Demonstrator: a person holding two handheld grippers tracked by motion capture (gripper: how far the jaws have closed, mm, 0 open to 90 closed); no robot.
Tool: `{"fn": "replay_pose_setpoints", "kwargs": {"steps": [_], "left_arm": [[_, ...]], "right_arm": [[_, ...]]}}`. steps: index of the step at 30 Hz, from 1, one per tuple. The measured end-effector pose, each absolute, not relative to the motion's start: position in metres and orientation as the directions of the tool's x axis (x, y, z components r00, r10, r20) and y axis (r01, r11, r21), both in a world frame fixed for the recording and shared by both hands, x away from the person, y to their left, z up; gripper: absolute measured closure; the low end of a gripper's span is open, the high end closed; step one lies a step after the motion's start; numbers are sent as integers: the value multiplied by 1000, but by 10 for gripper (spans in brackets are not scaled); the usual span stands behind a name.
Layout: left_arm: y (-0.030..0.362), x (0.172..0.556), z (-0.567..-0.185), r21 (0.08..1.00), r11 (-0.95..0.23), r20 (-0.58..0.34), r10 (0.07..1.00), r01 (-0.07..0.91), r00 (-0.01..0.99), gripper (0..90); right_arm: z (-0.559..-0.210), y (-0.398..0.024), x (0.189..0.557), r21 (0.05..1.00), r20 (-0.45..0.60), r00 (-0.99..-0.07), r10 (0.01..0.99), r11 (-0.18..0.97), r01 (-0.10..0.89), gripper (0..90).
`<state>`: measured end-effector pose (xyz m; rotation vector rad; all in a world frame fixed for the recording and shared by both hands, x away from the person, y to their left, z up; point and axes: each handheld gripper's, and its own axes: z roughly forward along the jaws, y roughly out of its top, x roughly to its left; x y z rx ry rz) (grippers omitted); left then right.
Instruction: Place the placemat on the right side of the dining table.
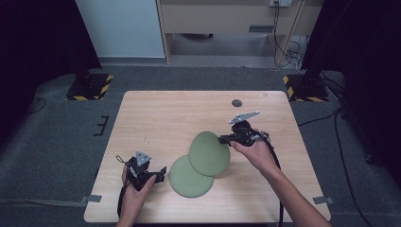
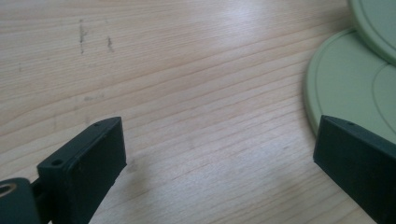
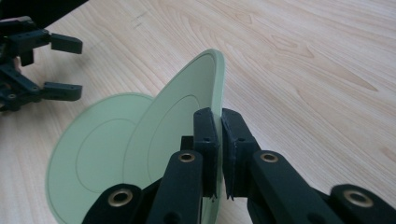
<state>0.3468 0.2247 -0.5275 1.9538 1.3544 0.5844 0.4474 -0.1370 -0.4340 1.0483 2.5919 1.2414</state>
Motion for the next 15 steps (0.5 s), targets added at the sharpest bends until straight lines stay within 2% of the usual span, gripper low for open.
{"fn": "replay_pose_setpoints", "kwargs": {"steps": [15], "left_arm": [[231, 349, -531, 724, -217, -21, 942, 655, 336, 21]], "right_arm": [[-413, -125, 437, 742, 217, -790, 573, 429, 515, 860]]}}
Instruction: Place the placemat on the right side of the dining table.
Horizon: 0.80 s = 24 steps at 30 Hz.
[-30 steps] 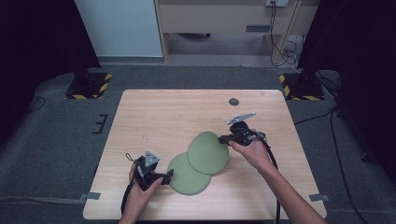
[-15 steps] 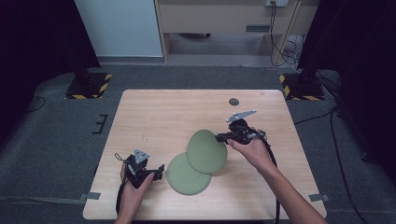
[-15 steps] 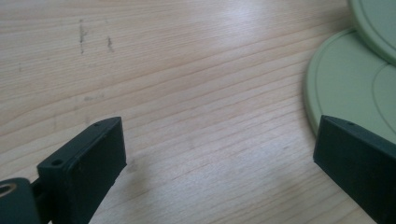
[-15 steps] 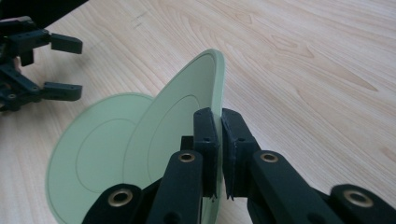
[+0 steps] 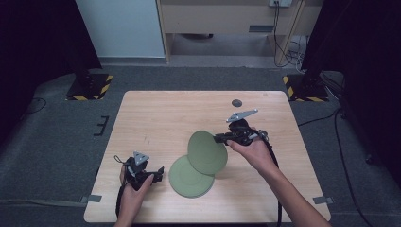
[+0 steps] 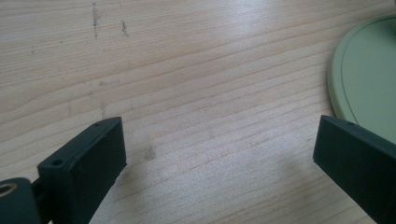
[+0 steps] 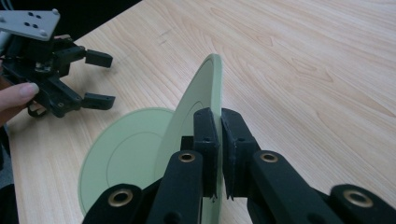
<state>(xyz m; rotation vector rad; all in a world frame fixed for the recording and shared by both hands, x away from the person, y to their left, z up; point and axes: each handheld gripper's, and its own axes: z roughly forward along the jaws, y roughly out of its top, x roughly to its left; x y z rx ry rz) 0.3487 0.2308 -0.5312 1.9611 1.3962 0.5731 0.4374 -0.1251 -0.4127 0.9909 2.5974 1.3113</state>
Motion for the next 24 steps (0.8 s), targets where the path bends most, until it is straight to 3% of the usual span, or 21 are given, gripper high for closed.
{"fn": "replay_pose_setpoints", "kwargs": {"steps": [17, 24], "left_arm": [[231, 349, -535, 707, -220, -25, 942, 672, 335, 22], [230, 349, -535, 707, -223, -21, 942, 671, 336, 22]], "right_arm": [[-391, -122, 436, 761, 218, -797, 564, 412, 500, 861], [-376, -125, 441, 780, 189, -771, 608, 384, 493, 862]]}}
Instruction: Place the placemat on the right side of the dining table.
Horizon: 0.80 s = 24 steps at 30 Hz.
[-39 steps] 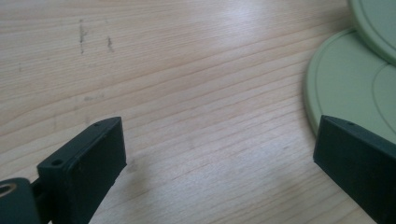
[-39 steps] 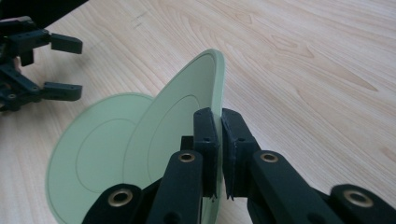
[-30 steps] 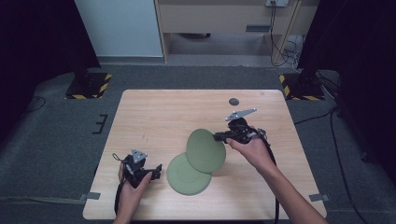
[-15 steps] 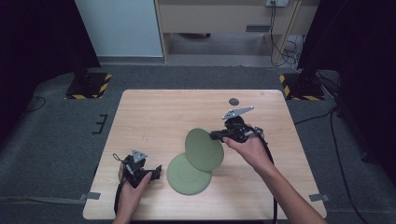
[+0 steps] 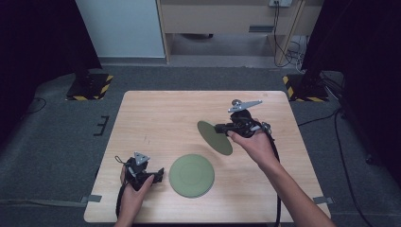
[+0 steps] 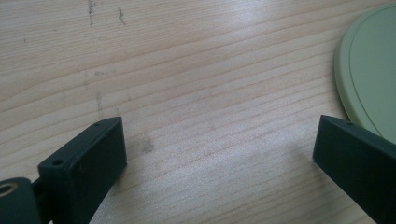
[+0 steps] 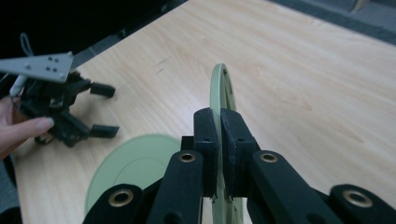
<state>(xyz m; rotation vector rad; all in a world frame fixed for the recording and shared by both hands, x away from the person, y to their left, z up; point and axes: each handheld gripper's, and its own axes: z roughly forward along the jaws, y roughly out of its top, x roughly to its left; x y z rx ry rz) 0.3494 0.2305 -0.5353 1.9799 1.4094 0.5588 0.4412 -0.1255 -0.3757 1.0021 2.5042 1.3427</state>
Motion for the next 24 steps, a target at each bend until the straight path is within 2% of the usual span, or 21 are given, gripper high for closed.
{"fn": "replay_pose_setpoints", "kwargs": {"steps": [9, 24], "left_arm": [[230, 350, -536, 705, -229, -14, 942, 671, 336, 19], [229, 350, -536, 704, -233, -10, 941, 671, 337, 19]], "right_arm": [[-360, -134, 457, 803, 180, -702, 689, 308, 509, 862], [-364, -148, 478, 802, 179, -614, 769, 247, 544, 862]]}}
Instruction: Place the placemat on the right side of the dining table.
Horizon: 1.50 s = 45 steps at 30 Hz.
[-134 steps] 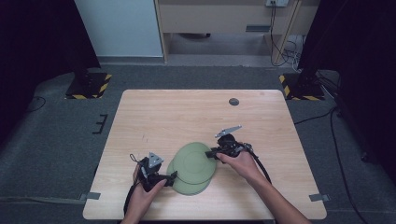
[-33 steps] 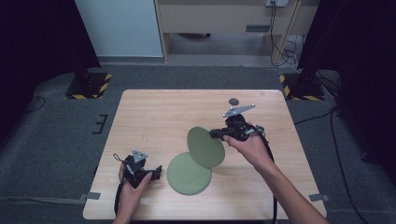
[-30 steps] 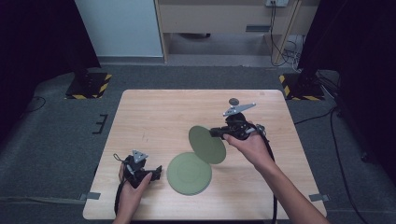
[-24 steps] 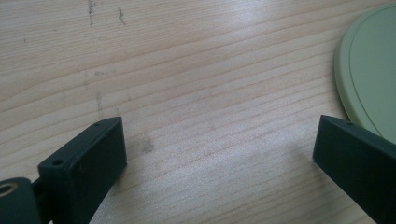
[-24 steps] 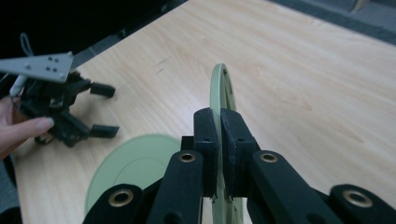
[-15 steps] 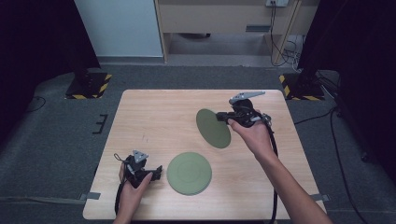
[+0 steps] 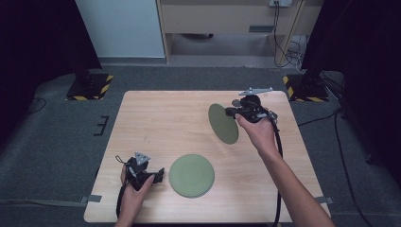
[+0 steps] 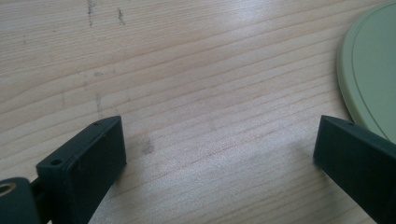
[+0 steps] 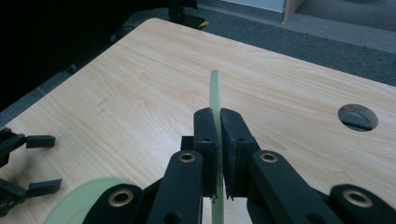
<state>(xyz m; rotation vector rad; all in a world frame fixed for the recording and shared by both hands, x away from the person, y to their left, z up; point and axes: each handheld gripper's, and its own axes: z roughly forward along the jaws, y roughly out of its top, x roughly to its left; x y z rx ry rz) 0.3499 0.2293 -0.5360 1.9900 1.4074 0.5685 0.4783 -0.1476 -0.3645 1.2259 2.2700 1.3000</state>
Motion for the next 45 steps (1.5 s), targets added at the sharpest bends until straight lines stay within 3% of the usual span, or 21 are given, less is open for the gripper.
{"fn": "replay_pose_setpoints", "kwargs": {"steps": [45], "left_arm": [[229, 350, -536, 702, -241, -3, 940, 671, 341, 15]], "right_arm": [[-381, -199, 498, 793, 147, -468, 871, 179, 582, 861]]}}
